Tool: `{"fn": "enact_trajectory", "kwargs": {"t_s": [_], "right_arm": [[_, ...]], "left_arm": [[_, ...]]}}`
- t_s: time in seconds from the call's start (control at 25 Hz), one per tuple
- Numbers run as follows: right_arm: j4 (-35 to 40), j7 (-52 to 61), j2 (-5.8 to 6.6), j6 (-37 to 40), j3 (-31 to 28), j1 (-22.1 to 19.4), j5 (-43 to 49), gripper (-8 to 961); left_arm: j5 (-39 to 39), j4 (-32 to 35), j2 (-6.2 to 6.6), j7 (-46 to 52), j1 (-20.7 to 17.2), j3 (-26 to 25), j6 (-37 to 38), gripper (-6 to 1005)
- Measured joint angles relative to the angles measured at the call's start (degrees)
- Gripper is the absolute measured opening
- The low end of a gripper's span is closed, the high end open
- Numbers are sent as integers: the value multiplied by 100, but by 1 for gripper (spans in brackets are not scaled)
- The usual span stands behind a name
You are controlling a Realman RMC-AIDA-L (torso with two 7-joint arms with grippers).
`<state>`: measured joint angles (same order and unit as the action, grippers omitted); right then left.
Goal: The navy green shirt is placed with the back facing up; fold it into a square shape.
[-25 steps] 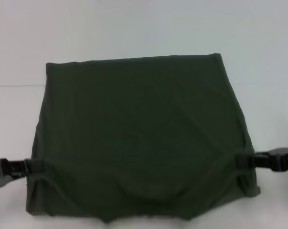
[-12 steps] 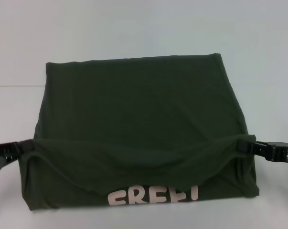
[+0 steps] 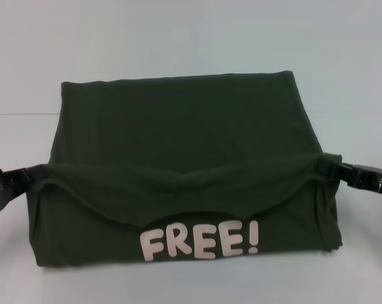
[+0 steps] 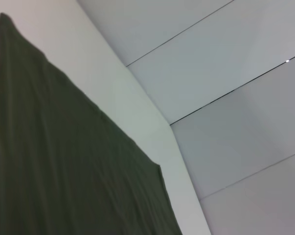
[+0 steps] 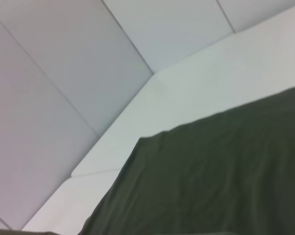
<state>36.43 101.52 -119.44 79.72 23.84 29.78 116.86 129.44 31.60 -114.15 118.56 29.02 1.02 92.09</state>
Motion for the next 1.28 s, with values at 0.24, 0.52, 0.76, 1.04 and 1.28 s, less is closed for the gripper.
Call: {"fn": "enact_trajectory", "kwargs": {"t_s": [0.24, 0.52, 0.76, 1.04, 1.28], "right_arm": [[-32, -36, -25, -325, 43, 51, -309, 67], [-309, -235, -36, -689, 57, 133, -539, 66], [-590, -432, -49, -1035, 57, 273, -583, 66], [-829, -690, -62, -1444, 58, 352, -800, 67], [-901, -754, -62, -1666, 60, 370, -874, 67]], "left_arm": [[-349, -127, -38, -233, 67, 2, -232, 52], [-607, -216, -102, -371, 184, 8, -660, 53], [-698, -226, -235, -607, 348, 7, -1110, 54], [-752, -225, -401, -841, 479, 212, -1734, 52], [-826, -225, -500, -1020, 567, 215, -1988, 53]]}}
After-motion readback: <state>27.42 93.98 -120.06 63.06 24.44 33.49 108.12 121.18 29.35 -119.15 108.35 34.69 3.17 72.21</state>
